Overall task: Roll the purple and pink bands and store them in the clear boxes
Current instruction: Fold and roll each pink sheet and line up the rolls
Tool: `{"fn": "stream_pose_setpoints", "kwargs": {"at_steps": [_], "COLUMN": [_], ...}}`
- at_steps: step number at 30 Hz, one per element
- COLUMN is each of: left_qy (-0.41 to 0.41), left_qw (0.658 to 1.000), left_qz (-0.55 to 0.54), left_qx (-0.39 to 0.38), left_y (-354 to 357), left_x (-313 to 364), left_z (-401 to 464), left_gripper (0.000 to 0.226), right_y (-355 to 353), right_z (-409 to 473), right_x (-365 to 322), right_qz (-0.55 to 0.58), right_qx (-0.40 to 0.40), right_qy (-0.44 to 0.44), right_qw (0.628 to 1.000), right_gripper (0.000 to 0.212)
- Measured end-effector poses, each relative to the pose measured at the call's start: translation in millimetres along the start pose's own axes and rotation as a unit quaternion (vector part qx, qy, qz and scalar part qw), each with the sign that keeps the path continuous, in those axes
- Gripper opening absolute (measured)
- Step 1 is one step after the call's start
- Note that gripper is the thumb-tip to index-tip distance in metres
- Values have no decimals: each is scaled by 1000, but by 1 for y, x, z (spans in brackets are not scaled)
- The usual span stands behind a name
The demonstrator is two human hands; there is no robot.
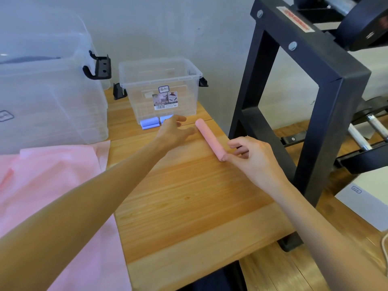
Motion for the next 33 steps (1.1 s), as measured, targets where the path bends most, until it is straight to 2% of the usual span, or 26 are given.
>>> {"fn": "stream_pose_setpoints", "kwargs": {"at_steps": [3, 9, 13, 19, 27, 33], "left_qy": [6, 54, 85, 91, 61, 4], "left_qw": [1000, 997, 992, 990, 990, 978], "left_qz": [-3, 42, 96, 106, 80, 87], "left_qx": [-4, -24, -22, 0, 98, 189], "left_y": [-8, -30, -50, -94, -160, -198], "left_x": [-6, -19, -34, -61, -111, -148], "left_z": [-17, -59, -93, -149, -232, -286], "left_gripper": [49, 32, 25, 22, 24, 22], "right_y": [-1, 14, 35, 79, 128, 147], "right_z": [-6, -20, -32, -45, -55, -40], "right_x": [-9, -34, -58, -98, -138, -152], "right_qz": [-6, -10, -1, 18, 53, 48], "right_qx": [0, -23, -61, -133, -198, -164], "right_qy": [-8, -15, -18, -75, -132, -116], "right_qw": [1000, 1000, 998, 988, 970, 978], "right_gripper": [24, 24, 18, 15, 6, 7]}}
Point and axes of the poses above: each hand's wrist, its own z-axis towards the middle knuckle, its own y-axis out of the palm, x = y × z, the point moved 2 cm from there along z, towards the middle knuckle, and after that the axes turned 11 degrees about -x, right-handed, at the moved point
